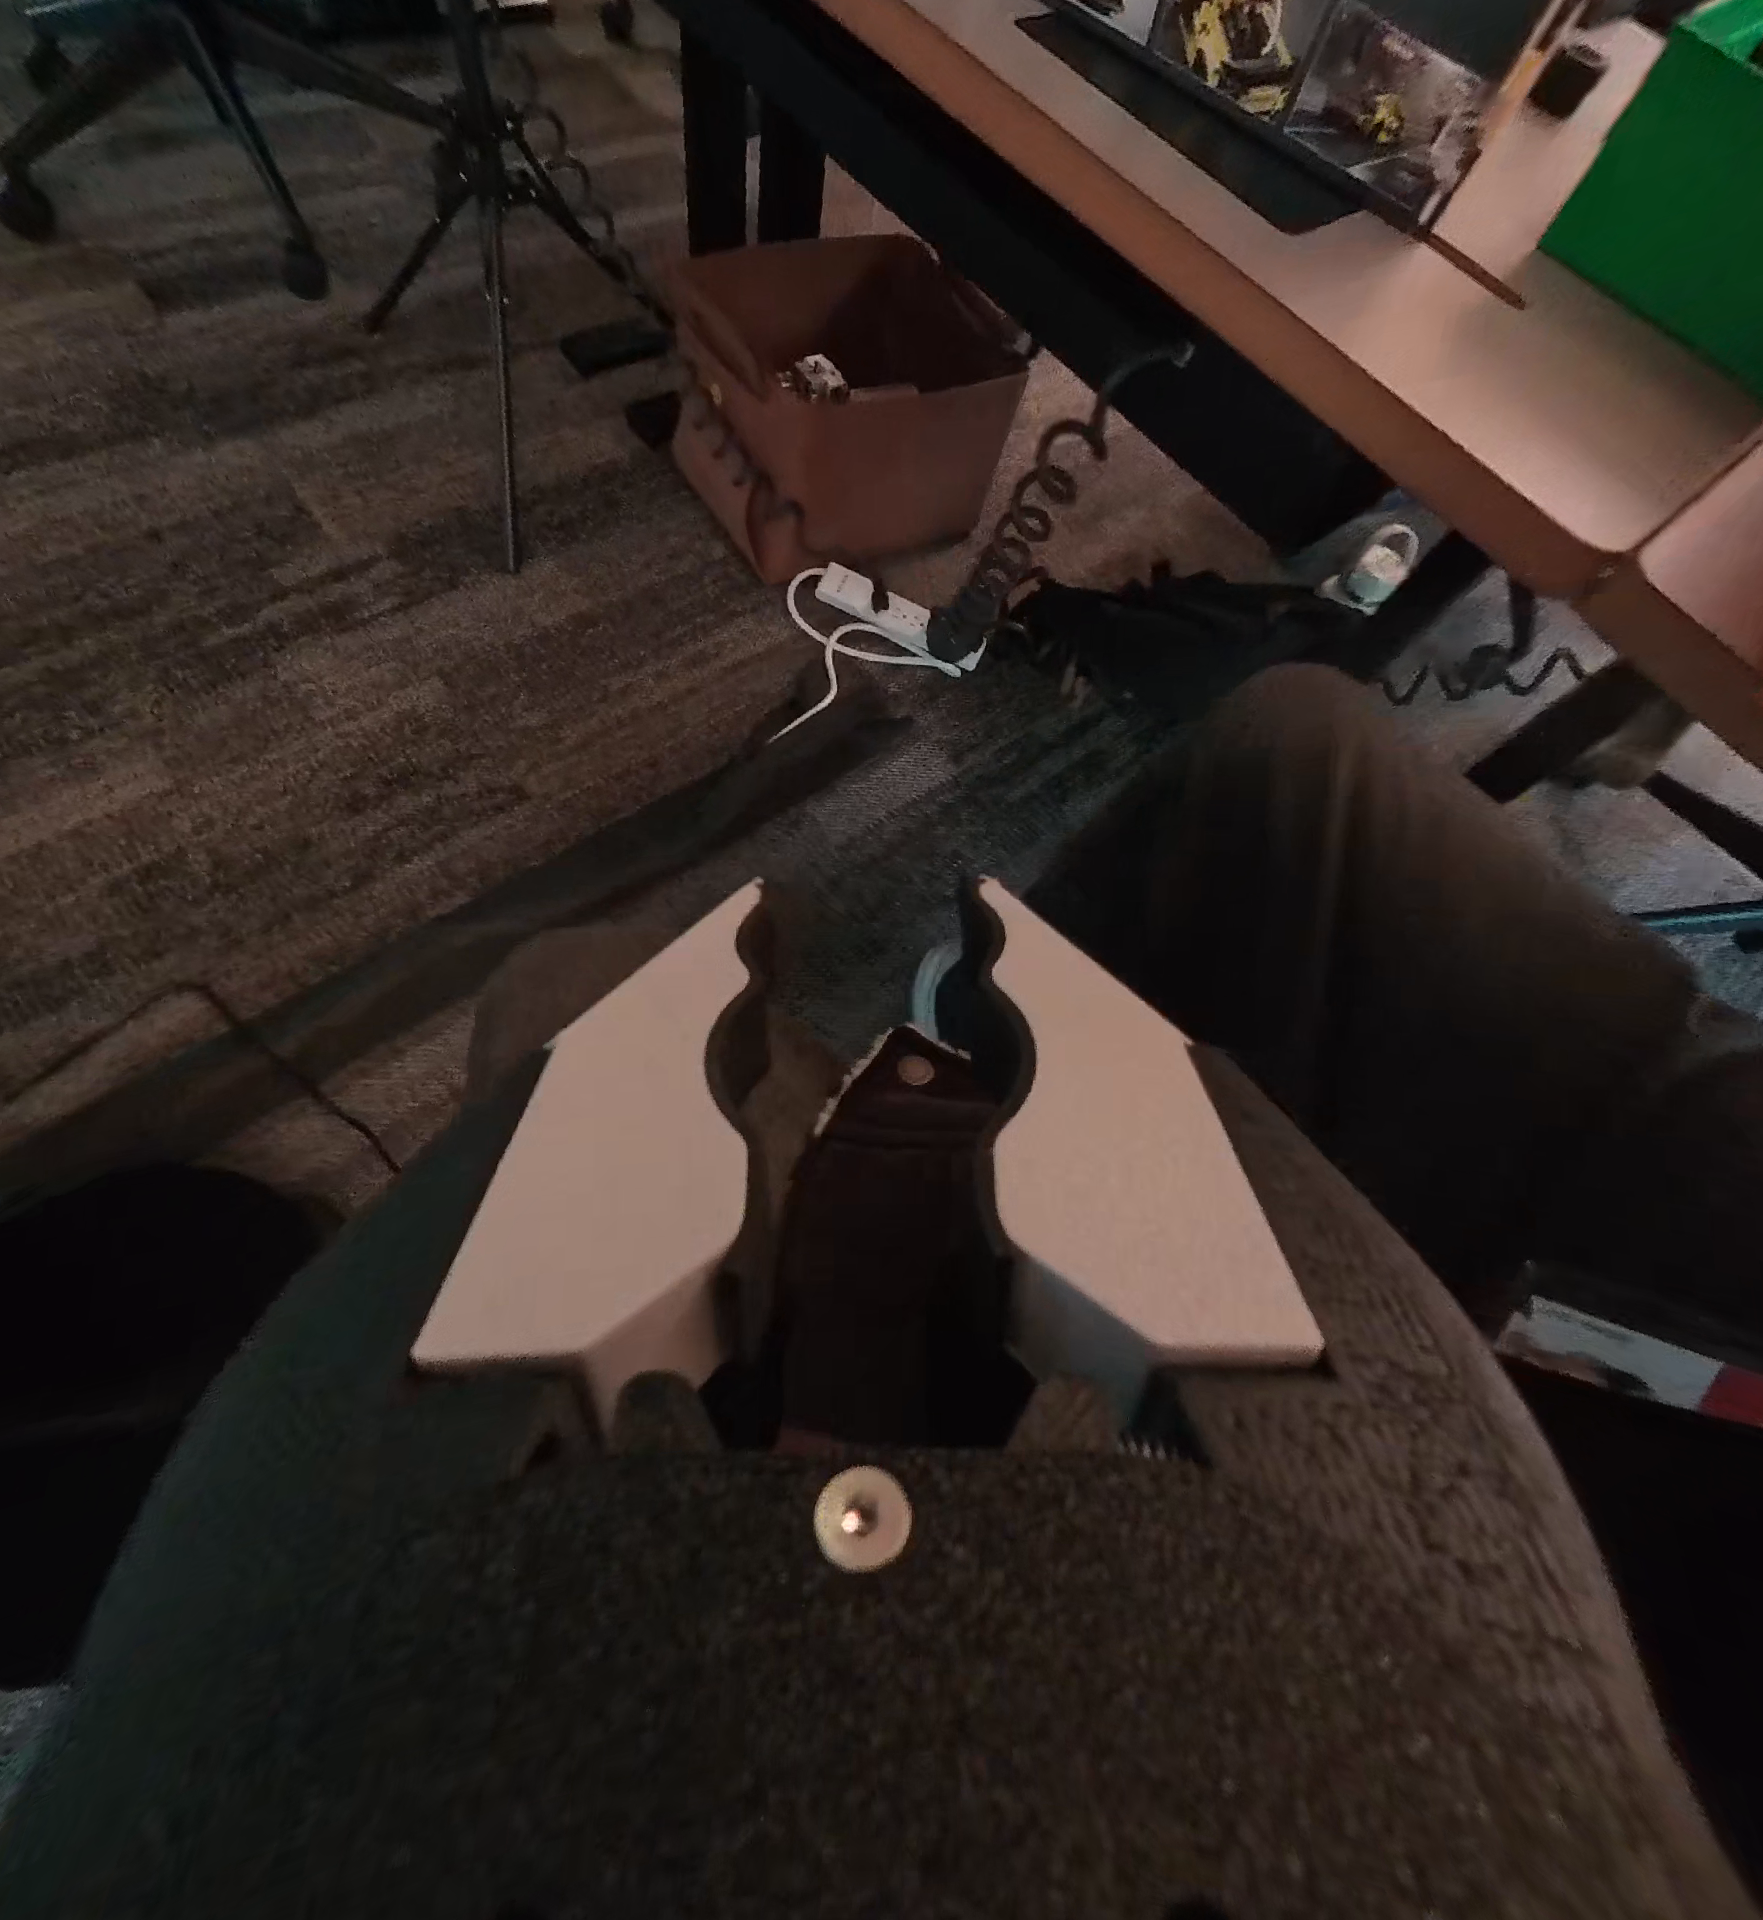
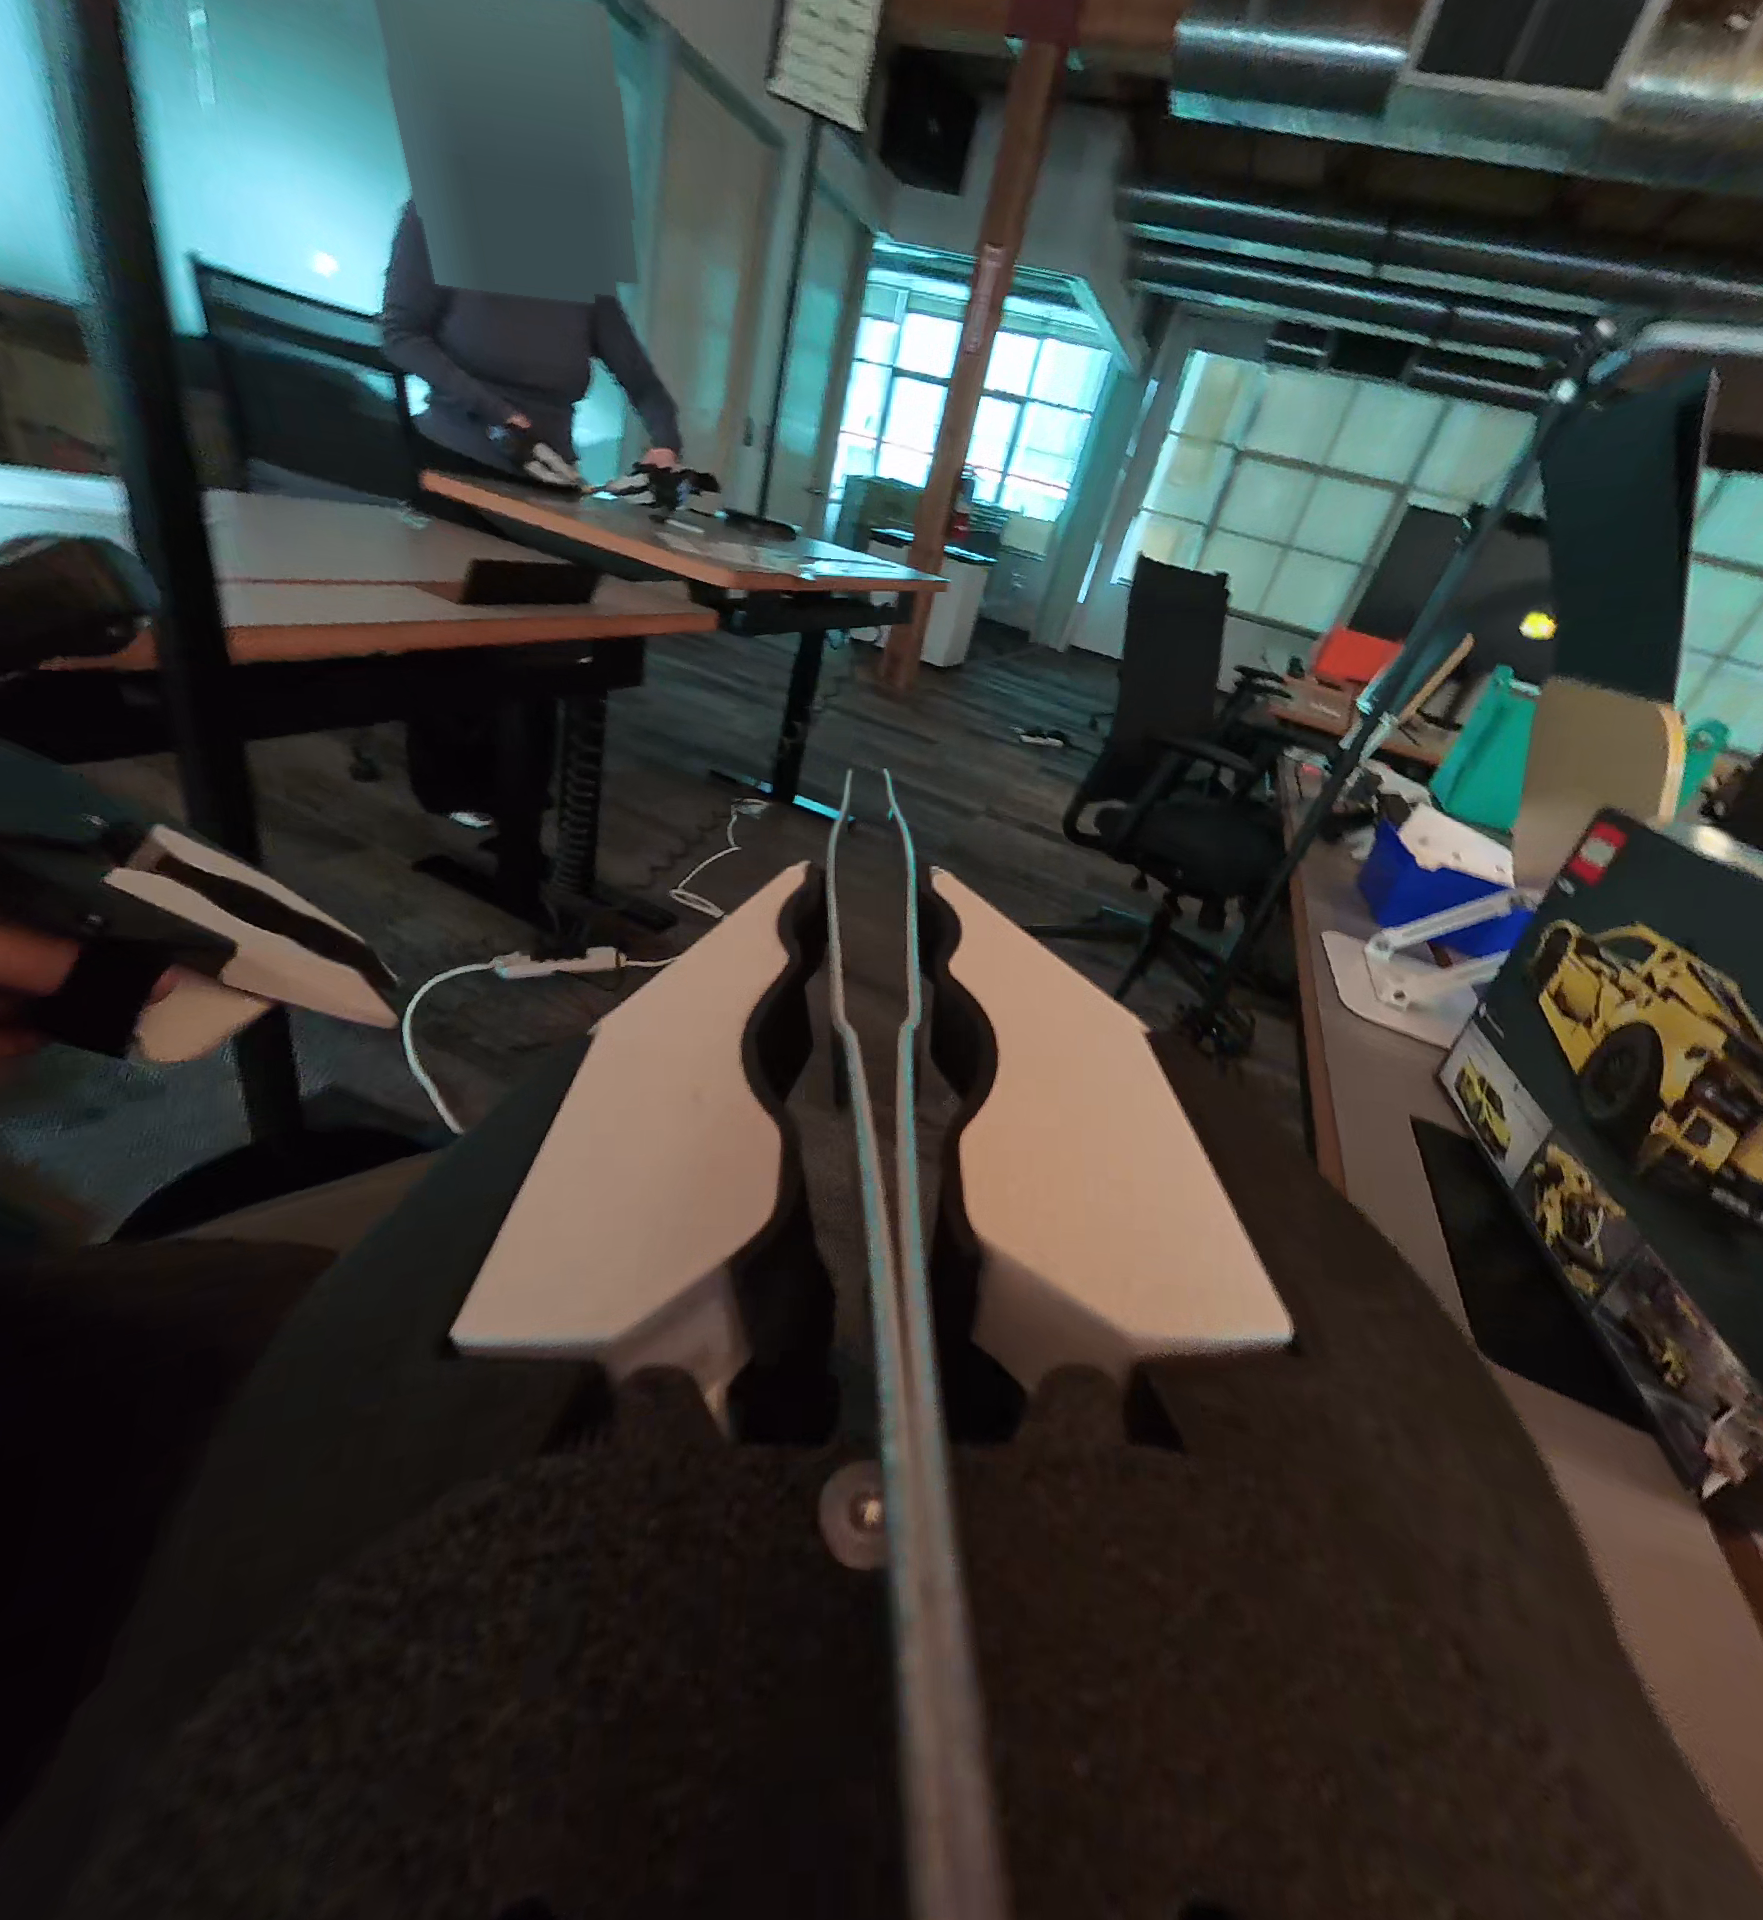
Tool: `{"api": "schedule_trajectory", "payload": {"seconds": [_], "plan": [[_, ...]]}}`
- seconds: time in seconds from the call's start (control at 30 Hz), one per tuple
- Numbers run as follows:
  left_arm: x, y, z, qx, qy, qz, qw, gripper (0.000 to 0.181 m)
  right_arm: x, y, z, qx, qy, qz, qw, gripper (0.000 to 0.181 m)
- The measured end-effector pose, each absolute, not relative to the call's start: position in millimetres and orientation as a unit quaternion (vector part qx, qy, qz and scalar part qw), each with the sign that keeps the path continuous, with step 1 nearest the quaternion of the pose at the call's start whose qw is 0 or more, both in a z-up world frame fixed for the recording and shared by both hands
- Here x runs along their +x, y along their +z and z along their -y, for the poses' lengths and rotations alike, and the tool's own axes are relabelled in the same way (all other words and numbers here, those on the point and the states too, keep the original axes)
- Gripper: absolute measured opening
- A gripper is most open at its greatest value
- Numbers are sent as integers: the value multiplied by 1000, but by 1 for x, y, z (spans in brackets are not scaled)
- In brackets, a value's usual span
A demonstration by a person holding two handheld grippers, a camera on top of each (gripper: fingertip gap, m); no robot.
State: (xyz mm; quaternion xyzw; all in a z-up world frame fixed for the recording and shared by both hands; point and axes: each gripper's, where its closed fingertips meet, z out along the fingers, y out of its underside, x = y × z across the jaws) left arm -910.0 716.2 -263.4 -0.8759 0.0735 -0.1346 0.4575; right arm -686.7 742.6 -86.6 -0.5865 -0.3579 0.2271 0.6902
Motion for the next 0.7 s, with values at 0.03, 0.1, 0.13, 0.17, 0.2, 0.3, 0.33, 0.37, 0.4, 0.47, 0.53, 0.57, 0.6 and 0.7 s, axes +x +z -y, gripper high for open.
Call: {"api": "schedule_trajectory", "payload": {"seconds": [0.03,0.1,0.13,0.17,0.2,0.3,0.33,0.37,0.4,0.47,0.53,0.57,0.6,0.7], "plan": [[-914,-265,-729,-877,-130,-76,457,35,-688,-88,-753,-590,231,350,690,15],[-921,-270,-754,-879,-123,-80,454,35,-690,-90,-777,-591,239,338,692,15],[-925,-273,-765,-881,-119,-84,450,35,-691,-90,-790,-592,238,335,694,15],[-928,-275,-776,-882,-116,-85,449,35,-692,-89,-803,-594,237,331,694,15],[-931,-277,-787,-883,-115,-82,448,35,-691,-89,-816,-598,236,327,693,16],[-935,-281,-813,-885,-127,-79,441,35,-690,-87,-848,-605,236,312,693,15],[-934,-279,-821,-884,-133,-81,441,35,-690,-86,-856,-605,236,306,696,16],[-933,-274,-828,-881,-137,-87,444,35,-689,-86,-863,-605,236,301,699,15],[-933,-266,-836,-877,-136,-93,452,35,-690,-87,-869,-605,237,298,700,15],[-933,-250,-853,-866,-127,-106,471,35,-693,-89,-878,-604,232,304,699,15],[-934,-238,-866,-857,-120,-116,487,35,-696,-90,-890,-602,215,312,703,15],[-935,-236,-871,-855,-118,-115,491,35,-697,-91,-896,-603,207,315,703,15],[-937,-236,-875,-855,-120,-112,492,35,-698,-93,-902,-605,204,314,702,15],[-941,-242,-879,-859,-138,-93,485,35,-698,-103,-921,-614,203,305,699,16]]}}
